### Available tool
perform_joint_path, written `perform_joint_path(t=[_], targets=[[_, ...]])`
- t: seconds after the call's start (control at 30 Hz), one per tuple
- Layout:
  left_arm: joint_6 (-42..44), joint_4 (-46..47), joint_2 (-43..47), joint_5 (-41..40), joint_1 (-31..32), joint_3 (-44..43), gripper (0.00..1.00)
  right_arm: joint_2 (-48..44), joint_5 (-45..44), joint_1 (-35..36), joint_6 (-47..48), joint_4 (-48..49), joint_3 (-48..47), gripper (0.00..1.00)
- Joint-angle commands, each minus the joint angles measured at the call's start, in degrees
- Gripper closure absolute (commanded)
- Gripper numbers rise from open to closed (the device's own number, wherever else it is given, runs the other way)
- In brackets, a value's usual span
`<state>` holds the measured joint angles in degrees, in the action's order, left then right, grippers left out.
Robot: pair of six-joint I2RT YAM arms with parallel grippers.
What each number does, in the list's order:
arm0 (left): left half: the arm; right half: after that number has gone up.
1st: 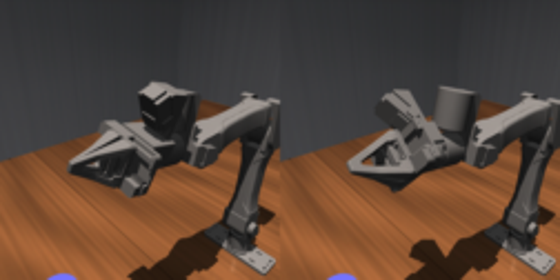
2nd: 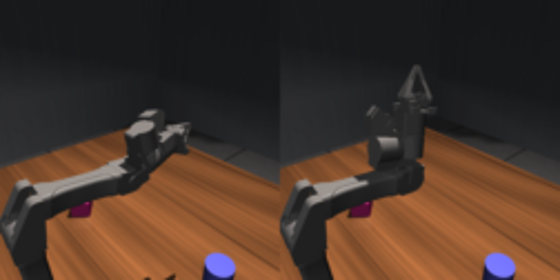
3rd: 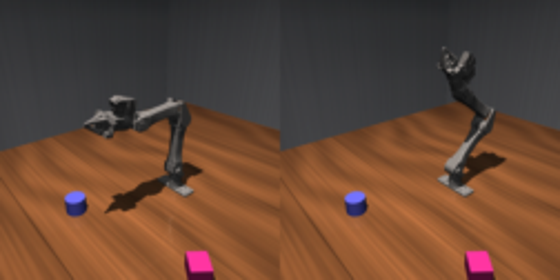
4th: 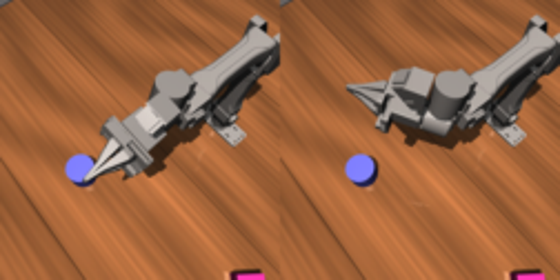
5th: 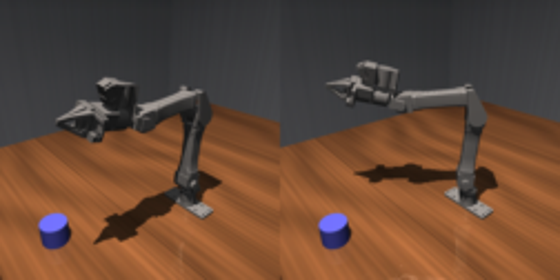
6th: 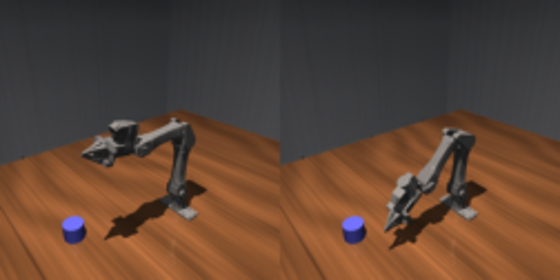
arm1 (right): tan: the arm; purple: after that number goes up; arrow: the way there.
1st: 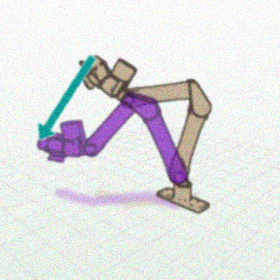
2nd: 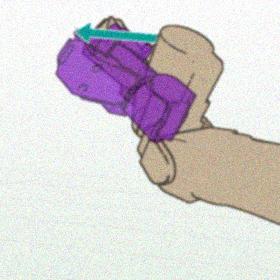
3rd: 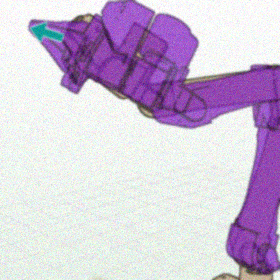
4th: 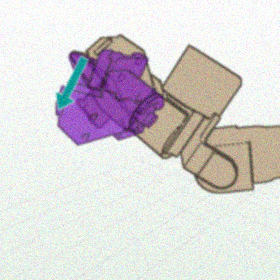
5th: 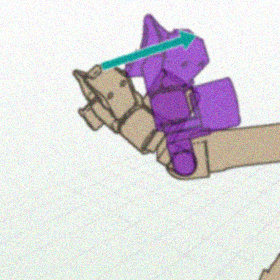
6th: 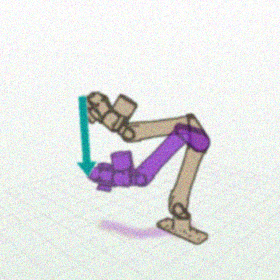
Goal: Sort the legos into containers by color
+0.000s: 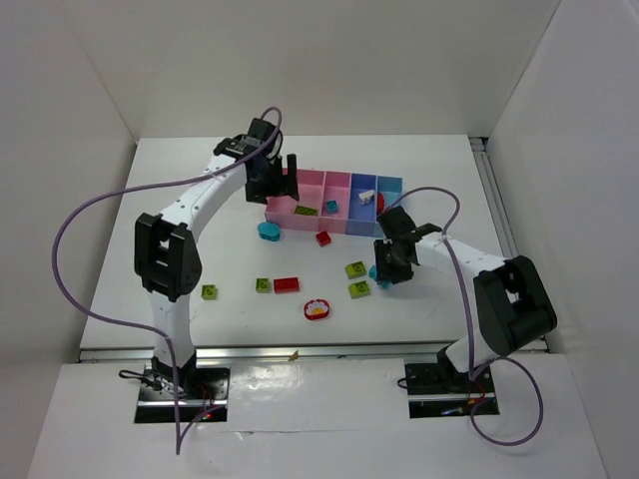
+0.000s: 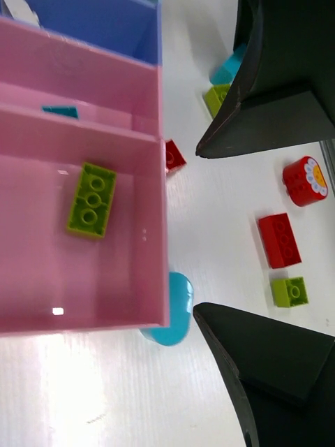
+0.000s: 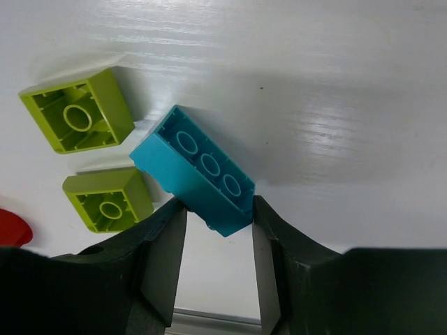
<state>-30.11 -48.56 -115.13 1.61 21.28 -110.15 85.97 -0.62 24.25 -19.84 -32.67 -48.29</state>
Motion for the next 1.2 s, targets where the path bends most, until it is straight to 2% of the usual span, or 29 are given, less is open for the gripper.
perform_joint_path(t=[0.0,0.13,0.27,0.4,0.5,0.67,0.87,1.0,1.1,1.17], targets=[[0.1,-0.8,4.9,-2.7,0.3,3.3,0.06,-1.9,-4.0,0.4,-0.1,-0.5,-3.5,0.58],[0.1,-0.8,8.8,-4.2,0.3,9.2,0.06,-7.1,-5.4,1.0,-0.1,-2.8,-8.5,0.59],[0.1,-0.8,11.9,-7.1,0.3,15.8,0.08,-8.5,-6.7,1.0,-0.1,-3.6,-15.5,0.60],[0.1,2.1,13.6,-7.1,0.3,23.6,0.08,-1.9,-6.7,1.0,-0.1,-1.9,-24.2,0.60],[0.1,4.1,13.6,-6.4,0.3,25.9,0.07,4.2,-6.1,1.5,-0.1,2.1,-30.0,0.60],[0.8,7.2,13.0,-5.2,0.3,28.6,0.04,14.1,-5.4,1.5,-0.1,3.3,-41.9,0.60],[2.8,10.9,10.0,-4.1,0.3,29.1,0.04,22.4,-5.4,2.1,-0.6,4.0,-48.8,0.60],[3.5,12.5,8.2,-1.9,-0.8,28.4,0.04,26.0,-4.4,2.1,-0.6,4.2,-50.0,0.60],[4.0,13.9,6.7,-0.2,-1.4,28.4,0.04,27.5,-5.1,2.1,-0.6,4.2,-51.9,0.55],[4.0,14.7,6.1,-0.2,-1.4,28.9,0.04,28.7,-5.1,2.1,-0.6,4.2,-52.5,0.47]])
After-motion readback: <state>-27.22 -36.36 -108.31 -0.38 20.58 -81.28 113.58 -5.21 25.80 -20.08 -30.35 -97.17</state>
